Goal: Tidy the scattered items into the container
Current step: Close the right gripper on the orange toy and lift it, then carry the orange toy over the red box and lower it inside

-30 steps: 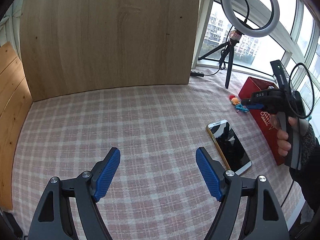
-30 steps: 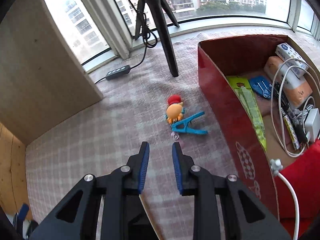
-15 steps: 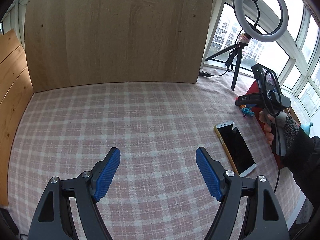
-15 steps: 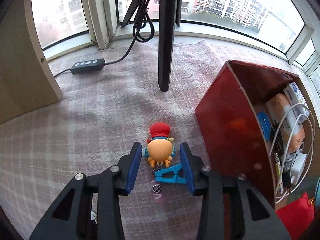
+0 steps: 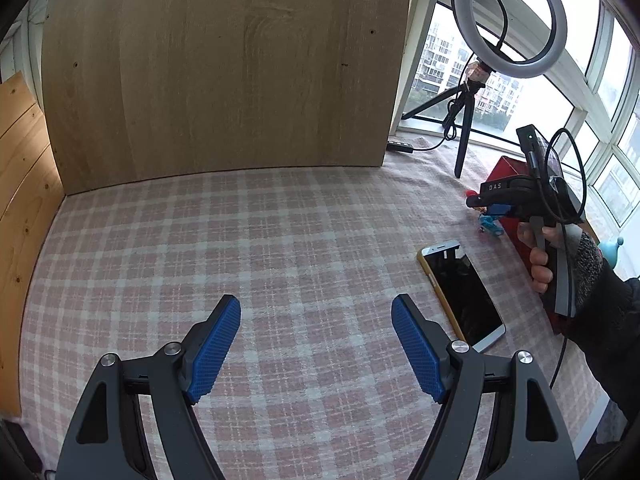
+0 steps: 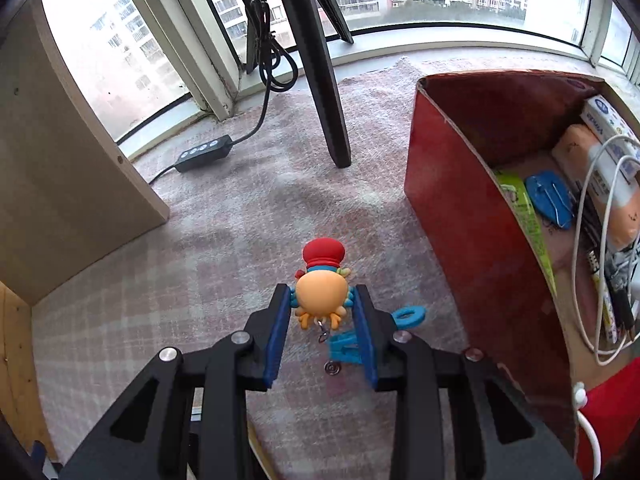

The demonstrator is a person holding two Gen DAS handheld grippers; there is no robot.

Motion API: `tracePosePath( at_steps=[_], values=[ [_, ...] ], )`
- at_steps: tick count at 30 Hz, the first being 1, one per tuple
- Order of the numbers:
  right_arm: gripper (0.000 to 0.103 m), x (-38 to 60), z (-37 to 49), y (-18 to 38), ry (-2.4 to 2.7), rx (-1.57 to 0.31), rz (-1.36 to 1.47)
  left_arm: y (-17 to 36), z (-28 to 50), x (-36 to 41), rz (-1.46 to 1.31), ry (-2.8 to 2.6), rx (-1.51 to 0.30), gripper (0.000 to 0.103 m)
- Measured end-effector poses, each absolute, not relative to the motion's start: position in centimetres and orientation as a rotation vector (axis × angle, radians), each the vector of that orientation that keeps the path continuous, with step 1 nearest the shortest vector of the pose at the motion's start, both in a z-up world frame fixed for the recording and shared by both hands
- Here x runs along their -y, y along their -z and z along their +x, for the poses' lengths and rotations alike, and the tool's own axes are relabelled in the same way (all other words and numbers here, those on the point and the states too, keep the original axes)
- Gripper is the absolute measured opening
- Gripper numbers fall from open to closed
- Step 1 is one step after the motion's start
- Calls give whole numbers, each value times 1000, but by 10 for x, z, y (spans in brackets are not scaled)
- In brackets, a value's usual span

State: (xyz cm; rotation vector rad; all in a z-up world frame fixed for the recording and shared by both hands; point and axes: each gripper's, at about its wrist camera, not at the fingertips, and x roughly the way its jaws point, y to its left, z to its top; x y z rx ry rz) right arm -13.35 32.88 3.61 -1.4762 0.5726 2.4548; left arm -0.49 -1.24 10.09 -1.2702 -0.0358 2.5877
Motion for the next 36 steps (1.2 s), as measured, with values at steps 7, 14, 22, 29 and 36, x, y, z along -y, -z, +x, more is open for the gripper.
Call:
tracePosePath(
  at_steps=[7, 14, 22, 29, 36],
  values=[
    [31, -313, -91, -62, -2555, -688, -1447, -107, -2, 0, -1249, -2567, 6, 76],
    [31, -313, -53, -74, -2584, -922, -1483, -113, 4, -14, -1221, -2533, -1, 76],
    [31, -341, 42, -141, -2661, -1129, -1378, -117, 14, -23, -1214, -2513, -21, 76],
    [31, -419, 115, -201, -2656, -1128, -1195, -132, 30, -36, -1198, -2537, -58, 76],
    [31, -492, 126, -221, -2668, -1159, -1145, -152, 51, -60, -1196, -2616, -104, 76]
  ],
)
